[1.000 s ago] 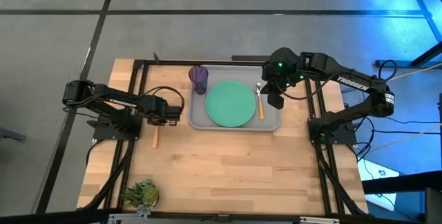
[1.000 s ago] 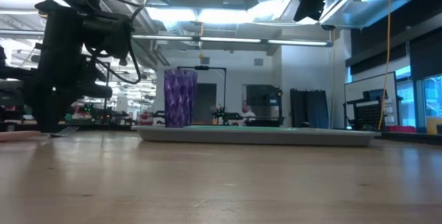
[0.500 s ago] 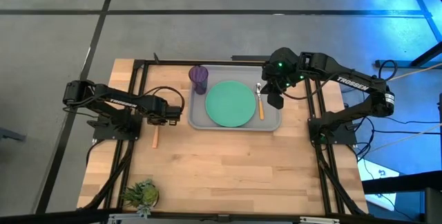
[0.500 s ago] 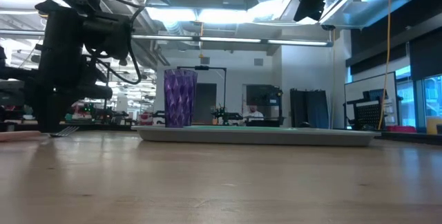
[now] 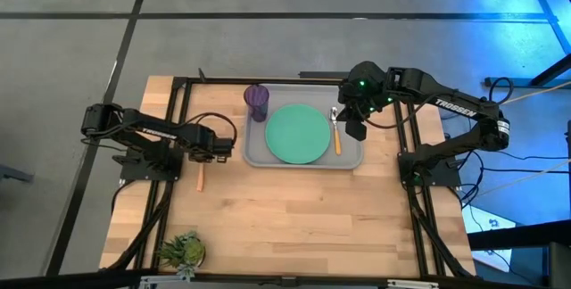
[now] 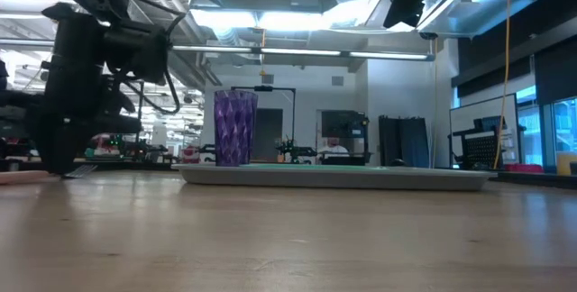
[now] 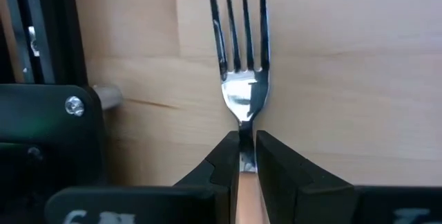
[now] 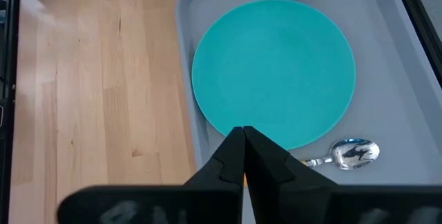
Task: Pick and place plate/cup/fork/spoon on tray
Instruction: Put the yellow fork on the gray tray to the right of the yellow spoon
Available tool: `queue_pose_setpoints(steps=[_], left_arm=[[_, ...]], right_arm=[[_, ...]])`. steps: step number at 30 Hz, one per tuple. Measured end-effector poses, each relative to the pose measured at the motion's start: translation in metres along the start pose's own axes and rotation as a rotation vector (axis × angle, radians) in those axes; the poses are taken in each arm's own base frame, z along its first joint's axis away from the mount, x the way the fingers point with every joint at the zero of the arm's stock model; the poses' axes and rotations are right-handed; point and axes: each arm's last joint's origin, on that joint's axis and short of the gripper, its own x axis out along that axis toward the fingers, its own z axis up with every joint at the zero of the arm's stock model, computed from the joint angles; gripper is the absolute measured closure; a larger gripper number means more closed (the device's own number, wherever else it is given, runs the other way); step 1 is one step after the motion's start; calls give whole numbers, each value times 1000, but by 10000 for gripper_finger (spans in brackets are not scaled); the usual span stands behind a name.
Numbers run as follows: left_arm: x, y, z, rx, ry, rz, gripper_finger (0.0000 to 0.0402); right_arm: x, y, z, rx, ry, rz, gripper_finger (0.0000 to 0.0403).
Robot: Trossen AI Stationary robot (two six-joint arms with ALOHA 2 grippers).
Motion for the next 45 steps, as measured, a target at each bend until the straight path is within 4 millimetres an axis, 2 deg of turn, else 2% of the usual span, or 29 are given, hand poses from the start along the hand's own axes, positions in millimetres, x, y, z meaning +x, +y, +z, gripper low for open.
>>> queue_pose_setpoints(steps=[18,24,29,35,45], left_arm=[[7,0,-2,-9,16,-33,359],[7,0,-2,16,29,-33,390],[6,0,-2,25,48,-36,392],[-11,-11,-1,88,95,-97,399],[-56,-35,7,187,83,-236,399]], right_arm=[[0,0,0,2,0,0,391],[0,0,0,2,0,0,391],[0,0,0,2,0,0,391],[0,0,0,-2,1,0,391],[-4,1,-3,-32,7,0,391]])
